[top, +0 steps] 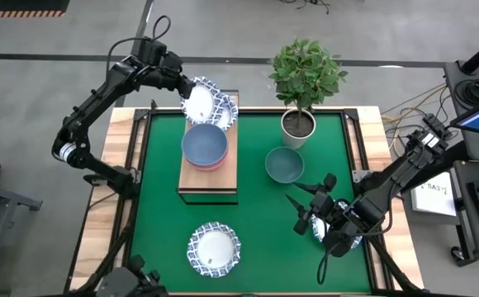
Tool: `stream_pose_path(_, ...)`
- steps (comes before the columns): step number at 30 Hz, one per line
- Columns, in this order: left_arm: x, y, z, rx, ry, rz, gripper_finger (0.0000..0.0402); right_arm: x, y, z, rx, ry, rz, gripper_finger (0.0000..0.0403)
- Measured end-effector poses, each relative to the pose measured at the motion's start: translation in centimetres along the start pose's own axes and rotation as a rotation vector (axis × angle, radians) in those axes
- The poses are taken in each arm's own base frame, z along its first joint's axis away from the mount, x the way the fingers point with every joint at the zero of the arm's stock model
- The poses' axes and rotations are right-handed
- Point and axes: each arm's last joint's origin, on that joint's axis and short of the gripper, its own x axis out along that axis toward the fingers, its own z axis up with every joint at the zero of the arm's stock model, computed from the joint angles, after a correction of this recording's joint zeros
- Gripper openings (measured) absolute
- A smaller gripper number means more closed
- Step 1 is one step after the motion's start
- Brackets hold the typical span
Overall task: Place and stack bowls onto a shelf
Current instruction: Stack the white patterned bowl on top of the white patterned bowl on the shelf
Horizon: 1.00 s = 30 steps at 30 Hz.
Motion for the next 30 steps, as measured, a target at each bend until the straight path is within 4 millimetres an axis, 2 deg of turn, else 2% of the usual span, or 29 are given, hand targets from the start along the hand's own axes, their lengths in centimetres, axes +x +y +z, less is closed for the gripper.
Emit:
stream_pose_path(8,-0.7,-0.3,0.7,0.018,-0.033,-0.001,0.0129,0.0,0.0,0.0,0.0,0.0,0.0,0.0194)
stream_pose_path(13,-2.2,-0.8,1.3,0.114,-0.047,0.0,0.0141,0.0,0.0,0.0,0.0,0.0,0.0,0.0194)
stream_pose_path(18,-2.8,-0.9,0.8,0.185,-0.002,0.008,0.0111,0.0,0.0,0.0,0.0,0.0,0.0,0.0194)
stream_pose_path(27,-2.6,-0.5,-0.3,0.238,0.115,0.079,0.0013,0.1,0.0,0.0,0.001,0.0,-0.002,0.0194)
stream_pose_path(30,-2.6,-0.4,-0.5,0.238,0.138,0.114,0.0005,0.1,0.0,0.0,0.0,0.0,-0.002,0.0194)
